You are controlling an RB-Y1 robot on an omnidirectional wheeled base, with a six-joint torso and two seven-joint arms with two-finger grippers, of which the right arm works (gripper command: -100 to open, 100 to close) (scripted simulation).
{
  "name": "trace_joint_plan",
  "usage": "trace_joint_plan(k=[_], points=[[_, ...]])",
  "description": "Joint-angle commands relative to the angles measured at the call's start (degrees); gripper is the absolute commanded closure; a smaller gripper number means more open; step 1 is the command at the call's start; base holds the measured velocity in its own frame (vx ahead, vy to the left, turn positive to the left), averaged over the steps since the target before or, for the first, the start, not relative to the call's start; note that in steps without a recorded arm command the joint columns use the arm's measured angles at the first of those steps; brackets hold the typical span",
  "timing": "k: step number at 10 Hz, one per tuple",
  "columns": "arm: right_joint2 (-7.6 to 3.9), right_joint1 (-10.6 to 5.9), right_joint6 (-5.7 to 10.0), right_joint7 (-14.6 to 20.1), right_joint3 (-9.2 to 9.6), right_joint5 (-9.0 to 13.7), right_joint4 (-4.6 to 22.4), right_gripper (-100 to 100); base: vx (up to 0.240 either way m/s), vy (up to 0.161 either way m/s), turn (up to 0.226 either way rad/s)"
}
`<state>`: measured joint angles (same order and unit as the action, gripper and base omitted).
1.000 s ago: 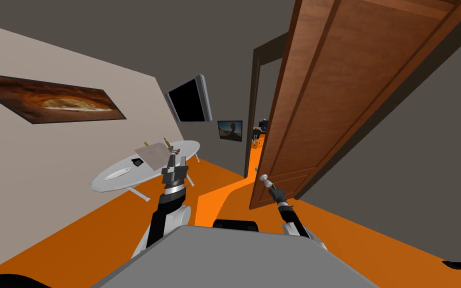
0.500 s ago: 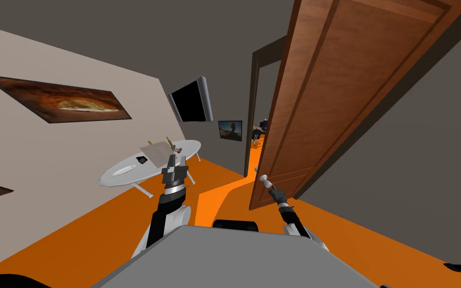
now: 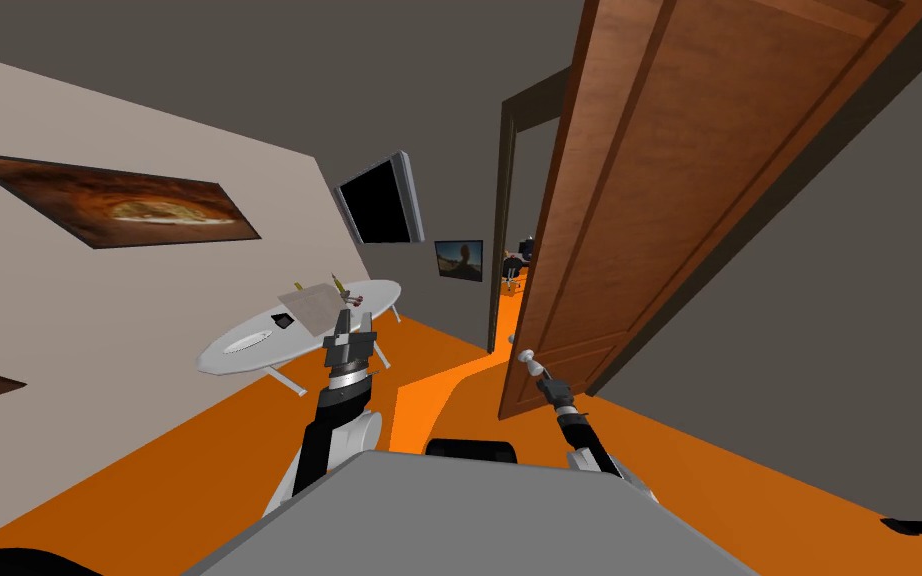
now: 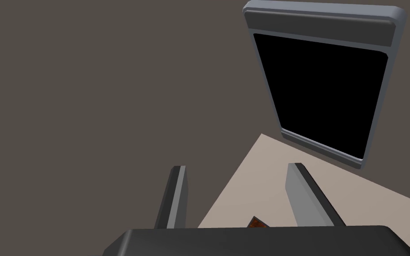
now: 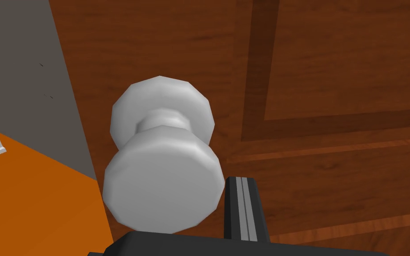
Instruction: Pull the door open
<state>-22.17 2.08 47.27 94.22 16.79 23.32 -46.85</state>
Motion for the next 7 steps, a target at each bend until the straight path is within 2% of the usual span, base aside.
trace_joint_plan(k=[1,3,4,5,6,7], points=[[1.59,-1.37,1.43,0.62,1.76,-0.84,1.87,-100,-0.014,0.001,-0.004],[1.55,-1.34,1.52,0.70,1.87,-0.90,1.84,-100,-0.003,-0.006,0.004],[0.43,-1.71,1.53,0.69,0.34,-0.21,3.17,-100,0.004,-0.034,-0.024],[-0.12,-2.30,-0.24,1.65,-0.05,0.49,3.20,-100,0.040,0.051,-0.038],[-0.29,-2.56,-1.05,2.08,-0.14,0.76,3.03,-100,0.045,0.098,-0.015],[-0.79,-2.17,-0.49,1.80,-0.58,0.82,3.91,-100,0.025,0.021,-0.038]])
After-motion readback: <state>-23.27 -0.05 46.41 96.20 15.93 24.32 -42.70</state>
